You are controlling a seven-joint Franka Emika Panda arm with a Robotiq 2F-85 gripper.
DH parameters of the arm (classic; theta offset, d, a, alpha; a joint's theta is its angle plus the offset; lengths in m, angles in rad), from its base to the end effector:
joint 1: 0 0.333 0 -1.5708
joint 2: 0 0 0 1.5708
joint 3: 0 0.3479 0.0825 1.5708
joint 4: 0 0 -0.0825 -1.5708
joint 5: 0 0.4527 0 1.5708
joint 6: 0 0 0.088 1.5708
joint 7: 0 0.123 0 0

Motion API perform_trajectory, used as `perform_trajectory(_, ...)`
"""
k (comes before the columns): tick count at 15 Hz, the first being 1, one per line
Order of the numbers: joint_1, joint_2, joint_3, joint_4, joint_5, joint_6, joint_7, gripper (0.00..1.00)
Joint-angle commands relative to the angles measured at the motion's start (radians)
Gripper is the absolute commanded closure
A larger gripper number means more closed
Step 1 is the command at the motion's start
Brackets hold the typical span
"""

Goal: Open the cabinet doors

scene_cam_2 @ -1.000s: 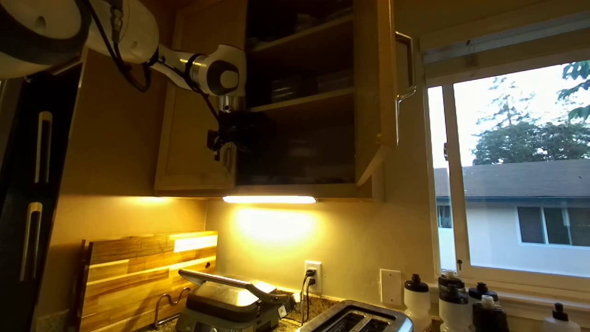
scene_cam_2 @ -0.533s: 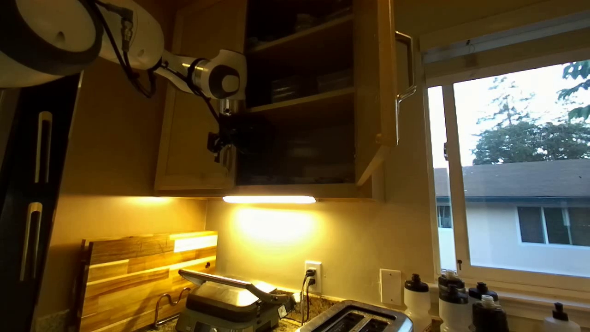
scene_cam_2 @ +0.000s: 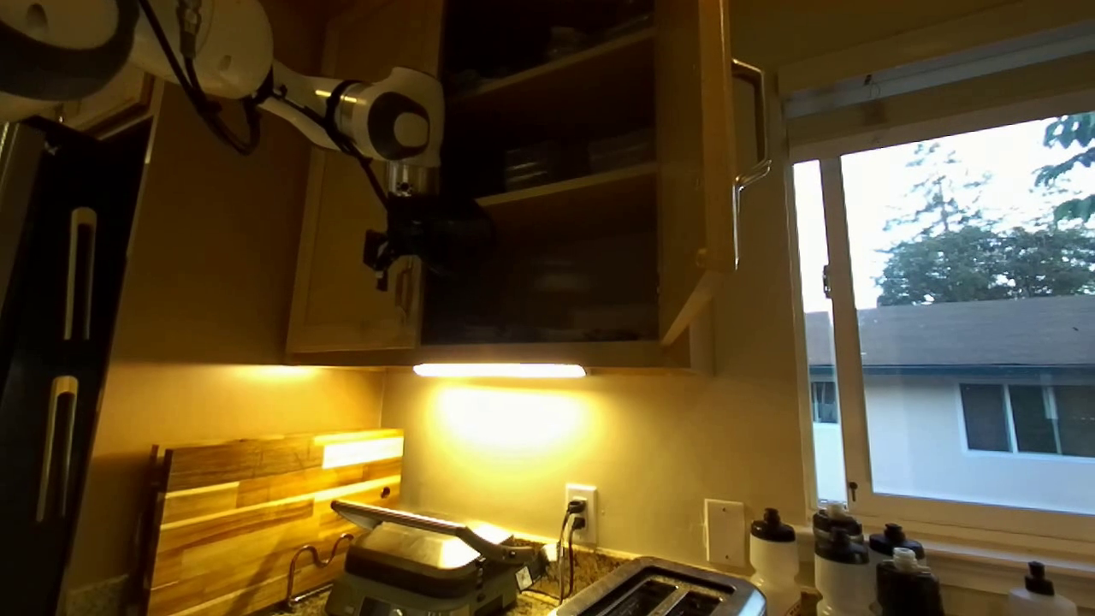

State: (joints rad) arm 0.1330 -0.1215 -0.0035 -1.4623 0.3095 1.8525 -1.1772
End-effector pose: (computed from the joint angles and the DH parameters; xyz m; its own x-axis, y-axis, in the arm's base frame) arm 0.5890 0.1053 0.8121 0.1597 0.8749 0.4571 0.8850 -0.3321 0.3264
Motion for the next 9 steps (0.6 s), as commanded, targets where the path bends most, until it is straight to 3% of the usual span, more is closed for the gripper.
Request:
perform_trajectory(1, 0.012, -0.099, 0.009, -0.098, 0.011, -0.044, -0.024, 0.0)
perform_trajectory(9, 0.045, -0.263, 0.046, -0.225, 0.014, -0.161, -0.127, 0.0)
